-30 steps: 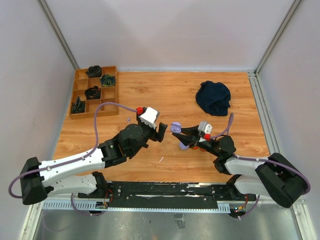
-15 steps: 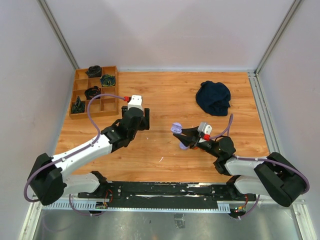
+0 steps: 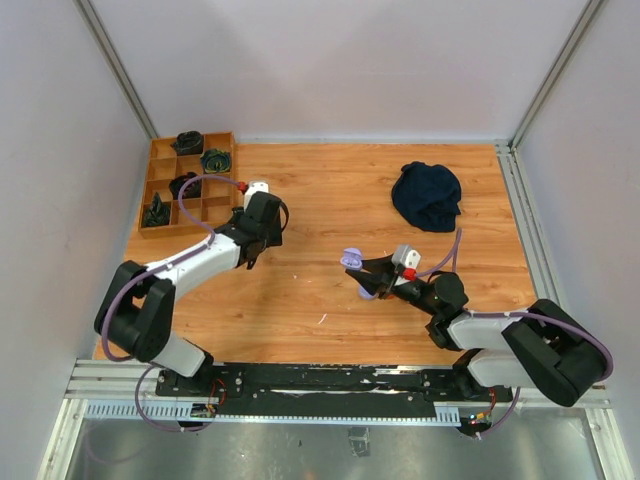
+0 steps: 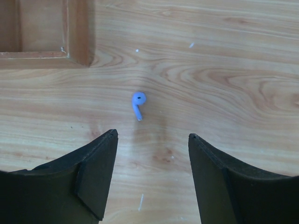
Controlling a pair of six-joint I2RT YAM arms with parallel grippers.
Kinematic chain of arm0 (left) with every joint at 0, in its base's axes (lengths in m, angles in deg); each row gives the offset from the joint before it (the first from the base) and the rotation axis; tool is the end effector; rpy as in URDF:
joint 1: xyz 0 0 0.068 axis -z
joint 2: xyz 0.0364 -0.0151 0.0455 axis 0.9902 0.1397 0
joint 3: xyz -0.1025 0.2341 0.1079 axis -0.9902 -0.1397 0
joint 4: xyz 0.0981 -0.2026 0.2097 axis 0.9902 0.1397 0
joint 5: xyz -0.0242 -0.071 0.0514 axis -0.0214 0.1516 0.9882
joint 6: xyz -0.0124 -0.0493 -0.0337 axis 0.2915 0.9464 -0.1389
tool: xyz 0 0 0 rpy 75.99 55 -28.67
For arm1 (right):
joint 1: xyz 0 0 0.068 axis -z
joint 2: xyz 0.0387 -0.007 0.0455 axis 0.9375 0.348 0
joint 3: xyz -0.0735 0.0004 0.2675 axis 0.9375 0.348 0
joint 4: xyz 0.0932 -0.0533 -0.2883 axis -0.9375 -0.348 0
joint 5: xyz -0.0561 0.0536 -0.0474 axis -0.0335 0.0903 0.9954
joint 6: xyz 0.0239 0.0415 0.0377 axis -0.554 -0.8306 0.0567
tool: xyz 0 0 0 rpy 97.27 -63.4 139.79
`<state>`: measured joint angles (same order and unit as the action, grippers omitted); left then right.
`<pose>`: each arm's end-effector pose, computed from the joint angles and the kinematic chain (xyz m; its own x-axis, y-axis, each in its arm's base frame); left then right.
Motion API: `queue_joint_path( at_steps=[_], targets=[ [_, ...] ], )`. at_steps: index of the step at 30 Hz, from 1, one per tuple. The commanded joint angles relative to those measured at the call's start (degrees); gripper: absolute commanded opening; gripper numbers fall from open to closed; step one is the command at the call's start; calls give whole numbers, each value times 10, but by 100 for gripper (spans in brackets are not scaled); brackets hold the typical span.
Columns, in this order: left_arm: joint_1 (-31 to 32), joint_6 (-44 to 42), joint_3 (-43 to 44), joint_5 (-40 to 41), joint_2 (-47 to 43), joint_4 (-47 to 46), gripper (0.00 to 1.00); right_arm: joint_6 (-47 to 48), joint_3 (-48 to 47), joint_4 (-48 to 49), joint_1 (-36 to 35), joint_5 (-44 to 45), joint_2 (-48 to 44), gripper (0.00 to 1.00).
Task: Insert the wireless bluetooth earbuds into the charging case
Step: Move the earbud to the center of the board.
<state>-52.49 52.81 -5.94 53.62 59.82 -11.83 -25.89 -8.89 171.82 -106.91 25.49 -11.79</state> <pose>0.3149 -0.1527 0.1904 -0.6224 -0.0312 -0.7821 -0.1085 0.9930 0.0467 0.1678 0.1549 0.1647 0.1842 0.2162 -0.9588 -0.9078 0.4113 -0.0816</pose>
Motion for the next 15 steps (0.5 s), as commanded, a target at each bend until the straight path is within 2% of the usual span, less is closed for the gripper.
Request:
queue_joint_path(
  at_steps=[1, 6, 15],
  targets=[
    [-37, 7, 30, -18, 49, 2, 66, 15, 7, 40, 12, 0, 7, 5],
    [-76, 9, 50, -57, 107, -15, 60, 16, 8, 42, 12, -1, 12, 5],
    [-102, 8, 78, -79, 176, -19, 50, 18, 8, 41, 12, 0, 18, 5]
  ],
)
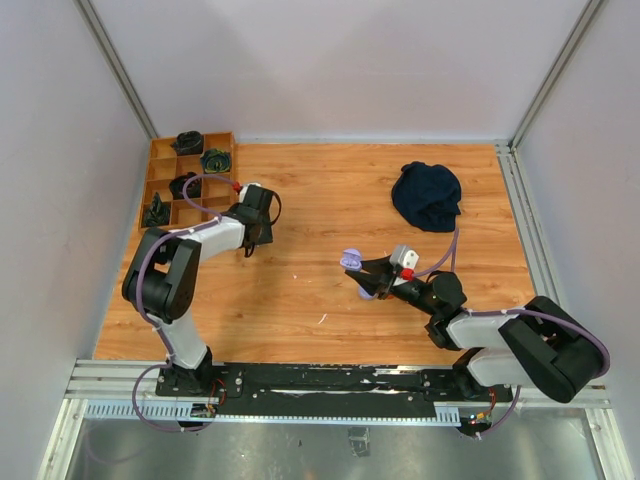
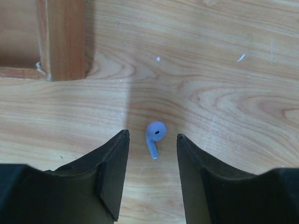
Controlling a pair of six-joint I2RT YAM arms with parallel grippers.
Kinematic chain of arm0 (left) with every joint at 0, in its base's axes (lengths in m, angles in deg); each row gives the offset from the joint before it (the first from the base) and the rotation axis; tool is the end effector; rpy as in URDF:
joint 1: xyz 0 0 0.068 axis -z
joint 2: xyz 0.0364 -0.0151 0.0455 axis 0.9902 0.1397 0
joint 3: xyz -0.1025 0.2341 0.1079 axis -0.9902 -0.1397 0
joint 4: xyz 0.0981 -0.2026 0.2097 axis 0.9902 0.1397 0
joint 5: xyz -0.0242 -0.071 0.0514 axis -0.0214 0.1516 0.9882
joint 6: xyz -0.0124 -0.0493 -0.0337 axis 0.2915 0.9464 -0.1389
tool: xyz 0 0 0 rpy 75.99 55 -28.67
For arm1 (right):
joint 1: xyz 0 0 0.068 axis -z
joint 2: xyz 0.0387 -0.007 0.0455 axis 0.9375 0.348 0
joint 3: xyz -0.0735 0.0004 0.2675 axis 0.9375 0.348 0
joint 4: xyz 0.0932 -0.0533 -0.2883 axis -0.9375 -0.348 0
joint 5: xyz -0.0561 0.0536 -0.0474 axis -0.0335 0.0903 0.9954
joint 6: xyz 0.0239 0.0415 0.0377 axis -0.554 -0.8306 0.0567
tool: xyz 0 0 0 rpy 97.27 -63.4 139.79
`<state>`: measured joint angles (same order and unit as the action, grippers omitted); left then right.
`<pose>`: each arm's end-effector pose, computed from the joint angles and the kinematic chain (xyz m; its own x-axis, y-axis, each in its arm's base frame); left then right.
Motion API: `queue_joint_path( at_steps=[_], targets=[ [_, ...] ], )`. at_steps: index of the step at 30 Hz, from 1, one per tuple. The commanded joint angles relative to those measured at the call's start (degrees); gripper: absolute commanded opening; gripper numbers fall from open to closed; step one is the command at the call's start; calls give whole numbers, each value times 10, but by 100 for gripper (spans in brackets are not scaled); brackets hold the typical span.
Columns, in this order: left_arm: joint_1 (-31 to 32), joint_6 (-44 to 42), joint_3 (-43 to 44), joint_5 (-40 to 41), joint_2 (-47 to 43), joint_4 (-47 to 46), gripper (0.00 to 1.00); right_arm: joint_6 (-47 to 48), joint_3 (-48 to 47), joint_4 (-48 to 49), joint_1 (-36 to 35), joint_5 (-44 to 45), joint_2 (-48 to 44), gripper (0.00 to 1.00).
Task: Insert the wireless bluetooth earbuds into the charging case
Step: Move the earbud to the center of the board.
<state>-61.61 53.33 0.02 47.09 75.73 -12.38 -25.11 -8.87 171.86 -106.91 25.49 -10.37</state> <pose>0.3694 -0.1186 0.1281 -0.7488 -0.1059 -0.6543 -0.1893 0.9802 0.0579 0.1687 0.1556 0.1595 0.1778 0.1964 -0.9643 -0.9070 0.4129 -0.0832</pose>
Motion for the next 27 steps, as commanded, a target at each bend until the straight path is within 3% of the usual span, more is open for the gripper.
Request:
queue_joint_path(
  at_steps=[1, 12, 18, 27],
  targets=[
    [-14, 2, 18, -15, 20, -15, 49, 11, 7, 40, 12, 0, 3, 5],
    [-19, -8, 31, -52, 56, 9, 34, 17, 11, 41, 12, 6, -2, 5],
    [-16, -5, 10, -100, 32, 32, 29, 18, 12, 41, 12, 8, -3, 5],
    [23, -4, -27, -112, -3, 52, 23, 16, 13, 41, 12, 8, -13, 5]
  ],
)
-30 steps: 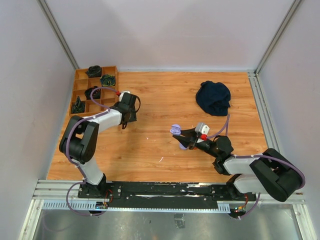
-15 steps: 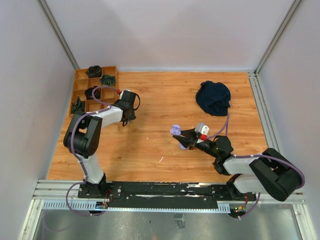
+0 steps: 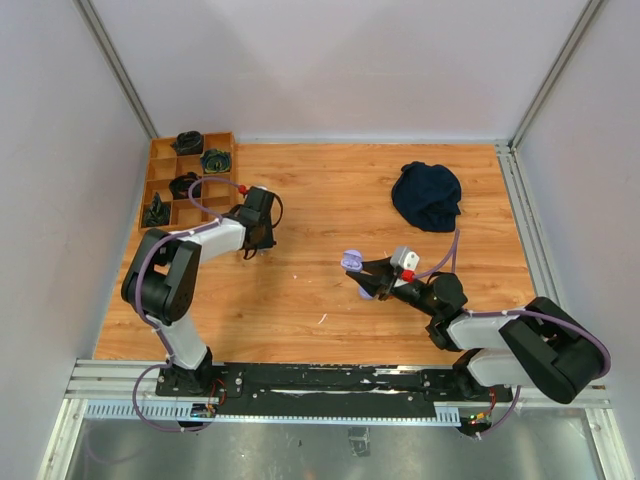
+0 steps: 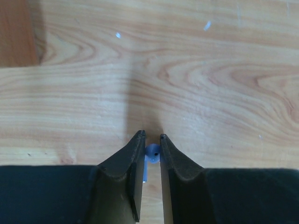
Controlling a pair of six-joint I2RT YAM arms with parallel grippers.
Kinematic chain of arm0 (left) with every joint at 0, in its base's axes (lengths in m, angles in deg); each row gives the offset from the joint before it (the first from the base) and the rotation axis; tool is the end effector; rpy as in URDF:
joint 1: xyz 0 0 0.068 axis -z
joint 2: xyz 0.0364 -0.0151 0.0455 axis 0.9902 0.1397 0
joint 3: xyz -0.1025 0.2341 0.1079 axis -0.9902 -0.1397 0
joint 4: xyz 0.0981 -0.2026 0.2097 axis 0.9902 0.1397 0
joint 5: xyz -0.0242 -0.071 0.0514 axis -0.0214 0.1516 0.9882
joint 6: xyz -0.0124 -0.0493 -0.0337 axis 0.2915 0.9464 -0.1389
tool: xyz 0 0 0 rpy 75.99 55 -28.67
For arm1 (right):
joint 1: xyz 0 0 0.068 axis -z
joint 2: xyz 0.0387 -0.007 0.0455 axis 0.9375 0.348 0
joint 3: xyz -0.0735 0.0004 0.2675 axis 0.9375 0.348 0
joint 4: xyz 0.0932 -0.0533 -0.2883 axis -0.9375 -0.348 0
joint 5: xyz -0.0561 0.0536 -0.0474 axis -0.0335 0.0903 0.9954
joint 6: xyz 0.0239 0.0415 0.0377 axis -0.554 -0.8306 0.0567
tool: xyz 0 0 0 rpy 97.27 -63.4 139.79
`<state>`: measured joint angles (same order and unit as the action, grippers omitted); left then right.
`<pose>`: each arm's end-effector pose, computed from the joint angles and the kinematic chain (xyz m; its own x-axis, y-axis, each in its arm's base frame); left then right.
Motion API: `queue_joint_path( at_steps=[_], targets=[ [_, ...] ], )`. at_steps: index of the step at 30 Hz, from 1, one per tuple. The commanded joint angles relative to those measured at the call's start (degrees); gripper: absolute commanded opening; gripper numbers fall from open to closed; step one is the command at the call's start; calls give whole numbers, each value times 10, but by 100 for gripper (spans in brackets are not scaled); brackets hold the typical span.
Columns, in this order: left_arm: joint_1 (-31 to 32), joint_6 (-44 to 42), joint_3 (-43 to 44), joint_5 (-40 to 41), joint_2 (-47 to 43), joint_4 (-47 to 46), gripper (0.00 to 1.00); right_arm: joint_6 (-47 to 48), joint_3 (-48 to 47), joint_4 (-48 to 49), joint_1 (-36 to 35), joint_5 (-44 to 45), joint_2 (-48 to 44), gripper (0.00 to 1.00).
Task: Insert the wireless bluetooth earbuds into the charging case
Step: Move the earbud to the center of the board.
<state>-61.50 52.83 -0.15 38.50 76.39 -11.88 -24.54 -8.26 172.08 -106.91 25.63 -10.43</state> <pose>0.3666 -0.1253 0.1206 -0.7993 -0.0965 -0.5932 -0.0952 0.9949 -0.0335 0.1668 0.1541 0.1572 0.1825 0.1890 -0.9649 -0.9046 0.4167 -0.0894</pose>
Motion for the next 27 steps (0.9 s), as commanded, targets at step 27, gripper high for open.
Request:
queue_joint_path(
  at_steps=[27],
  targets=[
    [94, 16, -60, -17, -87, 122, 29, 6, 8, 38, 12, 3, -11, 5]
  ],
)
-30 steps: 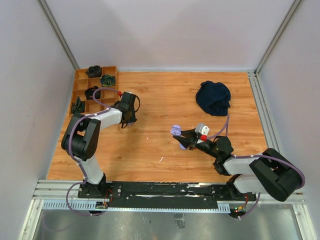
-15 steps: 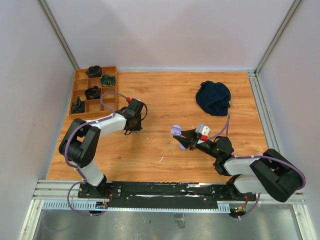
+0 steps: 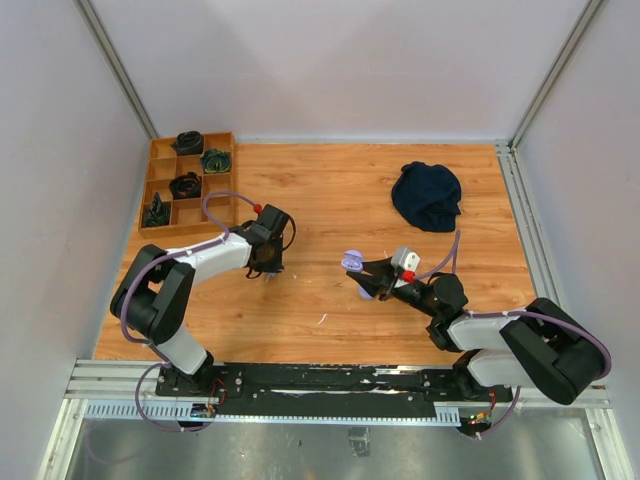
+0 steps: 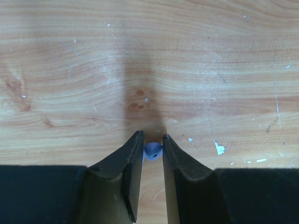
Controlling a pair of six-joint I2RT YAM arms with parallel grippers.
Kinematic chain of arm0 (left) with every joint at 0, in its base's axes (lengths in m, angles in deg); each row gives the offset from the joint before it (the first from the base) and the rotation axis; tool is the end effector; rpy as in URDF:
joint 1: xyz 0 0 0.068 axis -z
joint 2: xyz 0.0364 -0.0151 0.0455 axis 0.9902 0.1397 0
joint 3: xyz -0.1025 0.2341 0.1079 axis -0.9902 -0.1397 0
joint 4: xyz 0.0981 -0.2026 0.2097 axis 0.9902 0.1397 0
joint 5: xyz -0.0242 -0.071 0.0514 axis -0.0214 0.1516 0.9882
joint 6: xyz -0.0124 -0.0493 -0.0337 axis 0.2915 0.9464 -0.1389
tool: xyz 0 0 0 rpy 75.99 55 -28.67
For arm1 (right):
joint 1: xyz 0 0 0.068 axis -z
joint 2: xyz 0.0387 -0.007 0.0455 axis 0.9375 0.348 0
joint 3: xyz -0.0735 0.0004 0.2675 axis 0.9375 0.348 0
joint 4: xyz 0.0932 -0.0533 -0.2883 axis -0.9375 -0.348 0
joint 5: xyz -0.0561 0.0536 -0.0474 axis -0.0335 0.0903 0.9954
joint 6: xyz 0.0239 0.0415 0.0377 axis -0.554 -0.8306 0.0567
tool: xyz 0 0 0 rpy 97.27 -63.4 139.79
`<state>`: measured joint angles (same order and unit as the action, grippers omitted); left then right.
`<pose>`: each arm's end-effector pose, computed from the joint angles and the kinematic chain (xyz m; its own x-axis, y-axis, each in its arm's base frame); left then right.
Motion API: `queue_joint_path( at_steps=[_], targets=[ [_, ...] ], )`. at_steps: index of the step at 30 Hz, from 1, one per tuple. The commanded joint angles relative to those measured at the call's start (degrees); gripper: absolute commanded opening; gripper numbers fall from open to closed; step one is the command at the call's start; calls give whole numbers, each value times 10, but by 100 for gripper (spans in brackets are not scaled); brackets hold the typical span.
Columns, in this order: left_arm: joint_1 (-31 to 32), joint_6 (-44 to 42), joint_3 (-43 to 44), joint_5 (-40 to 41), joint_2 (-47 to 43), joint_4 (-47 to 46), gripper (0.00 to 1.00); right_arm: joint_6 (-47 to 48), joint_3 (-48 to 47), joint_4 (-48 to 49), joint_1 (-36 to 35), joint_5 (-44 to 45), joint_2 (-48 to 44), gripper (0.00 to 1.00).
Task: Insert the wireless bluetooth earbuds into the charging case
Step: Move the earbud to the center of the board, then pick up the earbud from the center of the board.
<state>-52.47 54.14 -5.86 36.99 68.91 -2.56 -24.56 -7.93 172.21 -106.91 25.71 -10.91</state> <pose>0.3041 -0.1609 0.1242 -0.8733 0.0429 -0.4853 0.0536 0.9985 -0.0082 0.1655 0.1531 0.1576 0.1859 0.1921 -0.9636 -0.9038 0.4182 -0.0910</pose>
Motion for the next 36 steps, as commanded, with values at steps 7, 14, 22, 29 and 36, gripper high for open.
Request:
queue_joint_path(
  at_steps=[7, 14, 22, 29, 36],
  targets=[
    [4, -5, 14, -3, -7, 48, 35, 6, 5, 36, 12, 3, -6, 5],
    [3, -25, 34, -8, -5, 76, 41, 6, 5, 36, 12, 2, -7, 5],
    [3, -45, 52, -12, 25, 83, 40, 5, 6, 35, 12, 2, -9, 5],
    [3, -56, 61, -21, 33, 95, 38, 7, 6, 35, 12, 4, -10, 5],
    [3, -67, 63, -40, 45, 105, 36, 8, 8, 35, 12, 5, -13, 5]
  ],
)
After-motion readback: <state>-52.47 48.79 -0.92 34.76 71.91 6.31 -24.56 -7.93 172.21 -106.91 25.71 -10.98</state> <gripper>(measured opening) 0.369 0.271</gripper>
